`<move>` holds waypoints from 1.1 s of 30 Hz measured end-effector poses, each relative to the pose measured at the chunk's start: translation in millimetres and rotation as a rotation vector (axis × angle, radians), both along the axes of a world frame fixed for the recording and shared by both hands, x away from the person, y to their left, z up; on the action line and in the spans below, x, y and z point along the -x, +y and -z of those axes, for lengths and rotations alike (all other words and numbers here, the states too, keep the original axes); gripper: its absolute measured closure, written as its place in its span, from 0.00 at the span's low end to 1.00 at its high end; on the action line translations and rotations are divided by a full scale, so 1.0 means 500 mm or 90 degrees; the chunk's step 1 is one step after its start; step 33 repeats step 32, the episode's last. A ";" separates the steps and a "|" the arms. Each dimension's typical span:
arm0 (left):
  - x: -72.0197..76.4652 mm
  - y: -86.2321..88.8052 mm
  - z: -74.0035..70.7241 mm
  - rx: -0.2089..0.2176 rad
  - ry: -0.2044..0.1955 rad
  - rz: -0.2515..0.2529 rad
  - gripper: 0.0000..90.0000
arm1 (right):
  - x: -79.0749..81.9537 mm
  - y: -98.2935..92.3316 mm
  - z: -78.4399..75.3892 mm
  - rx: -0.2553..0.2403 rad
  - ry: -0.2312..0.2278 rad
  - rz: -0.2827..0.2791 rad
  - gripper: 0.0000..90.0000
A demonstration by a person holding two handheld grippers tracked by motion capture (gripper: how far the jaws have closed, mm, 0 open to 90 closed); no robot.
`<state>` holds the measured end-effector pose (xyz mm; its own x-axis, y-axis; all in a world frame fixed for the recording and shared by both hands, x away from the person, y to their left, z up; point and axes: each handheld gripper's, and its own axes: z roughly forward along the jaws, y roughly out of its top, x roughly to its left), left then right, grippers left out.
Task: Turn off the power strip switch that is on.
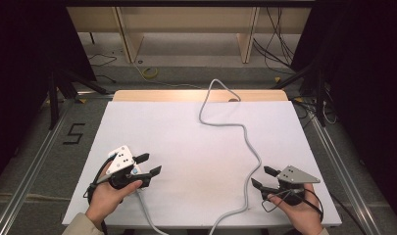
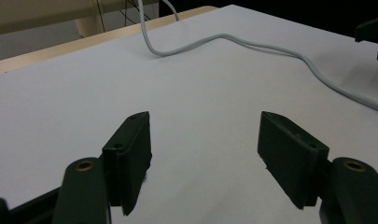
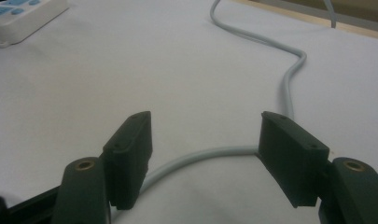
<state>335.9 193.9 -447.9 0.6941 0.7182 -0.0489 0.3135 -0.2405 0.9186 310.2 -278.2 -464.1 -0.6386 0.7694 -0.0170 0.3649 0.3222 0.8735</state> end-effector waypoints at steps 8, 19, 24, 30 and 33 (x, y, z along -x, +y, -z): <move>0.015 -0.022 0.006 -0.020 -0.007 0.035 0.38 | 0.003 0.006 -0.001 -0.004 -0.009 -0.015 0.38; 0.013 -0.043 0.015 -0.038 -0.010 0.056 0.38 | 0.003 0.009 -0.001 0.000 -0.010 -0.022 0.38; 0.013 -0.044 0.016 -0.041 -0.010 0.057 0.38 | 0.003 0.010 0.000 0.000 -0.009 -0.025 0.38; 0.013 -0.042 0.016 -0.042 -0.011 0.055 0.38 | 0.003 0.009 -0.001 0.000 -0.010 -0.026 0.38; 0.012 -0.042 0.016 -0.041 -0.011 0.053 0.38 | 0.002 0.009 -0.001 0.000 -0.011 -0.026 0.37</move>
